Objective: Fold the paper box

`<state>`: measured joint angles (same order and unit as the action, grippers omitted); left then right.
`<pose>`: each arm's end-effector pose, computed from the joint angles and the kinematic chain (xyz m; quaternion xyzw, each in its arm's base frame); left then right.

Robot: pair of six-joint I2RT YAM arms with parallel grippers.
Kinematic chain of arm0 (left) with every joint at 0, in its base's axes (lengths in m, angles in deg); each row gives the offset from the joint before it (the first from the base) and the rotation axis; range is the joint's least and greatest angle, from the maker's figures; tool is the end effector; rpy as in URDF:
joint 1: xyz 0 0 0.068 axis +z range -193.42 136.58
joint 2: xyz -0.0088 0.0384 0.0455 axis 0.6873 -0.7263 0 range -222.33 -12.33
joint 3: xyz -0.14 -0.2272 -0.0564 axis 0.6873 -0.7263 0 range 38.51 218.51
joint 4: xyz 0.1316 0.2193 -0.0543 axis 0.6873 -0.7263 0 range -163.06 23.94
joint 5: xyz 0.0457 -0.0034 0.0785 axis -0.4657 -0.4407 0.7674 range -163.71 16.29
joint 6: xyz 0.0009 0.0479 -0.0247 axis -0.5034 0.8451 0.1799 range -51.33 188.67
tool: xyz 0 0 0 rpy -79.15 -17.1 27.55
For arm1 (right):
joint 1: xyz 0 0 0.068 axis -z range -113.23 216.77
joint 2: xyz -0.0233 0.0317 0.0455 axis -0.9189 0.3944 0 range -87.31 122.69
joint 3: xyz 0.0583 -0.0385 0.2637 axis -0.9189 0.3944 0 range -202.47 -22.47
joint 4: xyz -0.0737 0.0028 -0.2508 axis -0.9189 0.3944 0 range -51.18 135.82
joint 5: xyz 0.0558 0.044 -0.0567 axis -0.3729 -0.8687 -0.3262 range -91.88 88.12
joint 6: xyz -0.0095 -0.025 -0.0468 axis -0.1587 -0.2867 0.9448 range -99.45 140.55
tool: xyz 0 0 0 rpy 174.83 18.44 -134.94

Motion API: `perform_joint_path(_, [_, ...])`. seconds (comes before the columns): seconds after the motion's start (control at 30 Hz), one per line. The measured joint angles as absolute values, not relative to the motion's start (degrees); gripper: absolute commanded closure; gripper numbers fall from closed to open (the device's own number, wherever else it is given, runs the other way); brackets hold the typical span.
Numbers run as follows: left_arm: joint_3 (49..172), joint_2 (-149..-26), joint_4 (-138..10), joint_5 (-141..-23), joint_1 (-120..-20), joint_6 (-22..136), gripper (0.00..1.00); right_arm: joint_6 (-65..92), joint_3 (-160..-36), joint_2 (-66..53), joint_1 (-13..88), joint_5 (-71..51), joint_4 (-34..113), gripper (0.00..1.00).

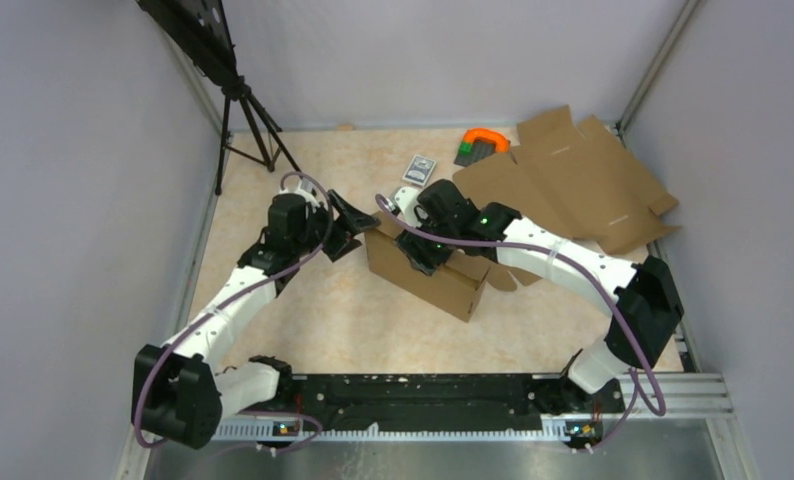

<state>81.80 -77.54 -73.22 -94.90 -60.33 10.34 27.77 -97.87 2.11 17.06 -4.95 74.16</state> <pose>0.2380 -0.0857 0.2651 -0.2124 0.8255 -0.4297 0.2979 0.2188 0.2612 0.2932 -0.4549 0.8197 0.1492 0.3144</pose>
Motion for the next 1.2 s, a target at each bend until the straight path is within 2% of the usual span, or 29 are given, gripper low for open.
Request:
perform_joint_path(0.43, [77.3,-75.2,-68.6,-95.1,-60.1,7.0,0.18,27.8,-97.7,2.1,17.1,-5.5,73.9,0.48])
perform_joint_path(0.67, [74.2,-73.9,-65.2,-95.1,-60.0,5.4,0.14,27.9,-97.5,2.1,17.0,-5.8,73.7,0.48])
perform_joint_path(0.93, [79.9,-73.9,-74.2,-94.1,-59.9,10.0,0.07,27.3,-97.5,2.1,17.1,-5.9,73.2,0.48])
perform_joint_path(1.2, [81.0,-73.9,-76.5,-94.5,-59.3,11.3,0.03,26.9,-97.5,2.1,17.1,-5.9,73.1,0.48])
